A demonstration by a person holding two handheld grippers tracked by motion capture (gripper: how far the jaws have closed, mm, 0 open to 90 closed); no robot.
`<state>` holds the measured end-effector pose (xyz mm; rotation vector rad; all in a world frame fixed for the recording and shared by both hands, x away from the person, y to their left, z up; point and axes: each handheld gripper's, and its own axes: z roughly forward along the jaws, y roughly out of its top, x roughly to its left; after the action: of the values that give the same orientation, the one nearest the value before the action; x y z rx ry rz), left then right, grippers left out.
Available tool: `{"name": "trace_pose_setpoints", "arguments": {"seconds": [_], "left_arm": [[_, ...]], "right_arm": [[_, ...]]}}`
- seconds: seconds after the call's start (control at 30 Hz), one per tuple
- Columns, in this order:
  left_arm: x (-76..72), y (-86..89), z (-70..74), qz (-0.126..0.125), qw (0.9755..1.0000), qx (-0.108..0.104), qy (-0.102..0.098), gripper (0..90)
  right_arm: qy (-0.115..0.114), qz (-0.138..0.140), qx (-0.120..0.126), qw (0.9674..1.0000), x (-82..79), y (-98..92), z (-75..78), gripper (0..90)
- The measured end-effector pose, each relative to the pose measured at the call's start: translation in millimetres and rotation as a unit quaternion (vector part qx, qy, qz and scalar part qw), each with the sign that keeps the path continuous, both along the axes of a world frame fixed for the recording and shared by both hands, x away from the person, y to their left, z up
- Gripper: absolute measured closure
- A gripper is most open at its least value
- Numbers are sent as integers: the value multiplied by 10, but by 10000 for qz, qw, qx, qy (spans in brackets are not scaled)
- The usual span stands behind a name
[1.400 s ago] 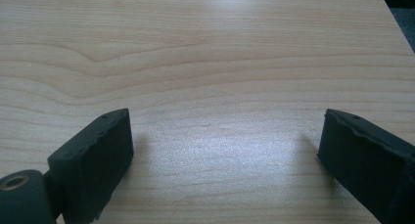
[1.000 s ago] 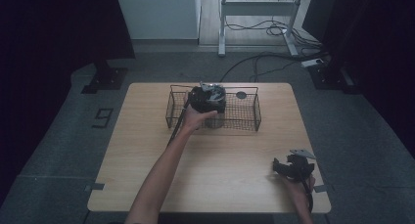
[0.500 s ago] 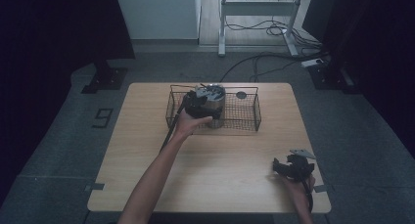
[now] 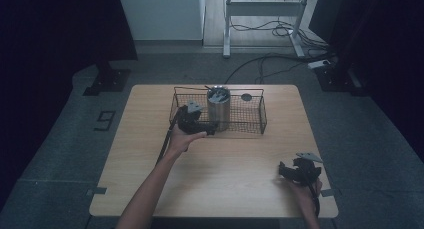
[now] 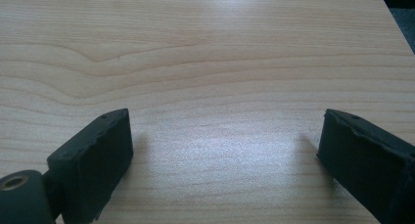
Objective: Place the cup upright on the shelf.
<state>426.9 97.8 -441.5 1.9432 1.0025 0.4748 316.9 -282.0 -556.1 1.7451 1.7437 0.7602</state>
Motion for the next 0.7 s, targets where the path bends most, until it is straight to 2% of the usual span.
{"name": "trace_pose_setpoints", "arguments": {"seconds": [0.17,0.27,0.4,0.57,0.7], "left_arm": [[-224,134,-71,-81,10000,-17,50,0],[-371,236,-126,-81,9998,-181,99,0],[-567,359,-202,-48,9995,-262,152,1],[-770,510,-300,-17,9993,-300,220,3],[-893,598,-365,-54,9995,-213,246,6]], "right_arm": [[1,-14,11,10000,1,3,1,58],[8,-8,5,10000,0,2,2,58],[8,-9,6,10000,0,2,2,58],[8,-8,6,10000,0,2,2,58],[7,-8,6,10000,0,2,2,58]]}}
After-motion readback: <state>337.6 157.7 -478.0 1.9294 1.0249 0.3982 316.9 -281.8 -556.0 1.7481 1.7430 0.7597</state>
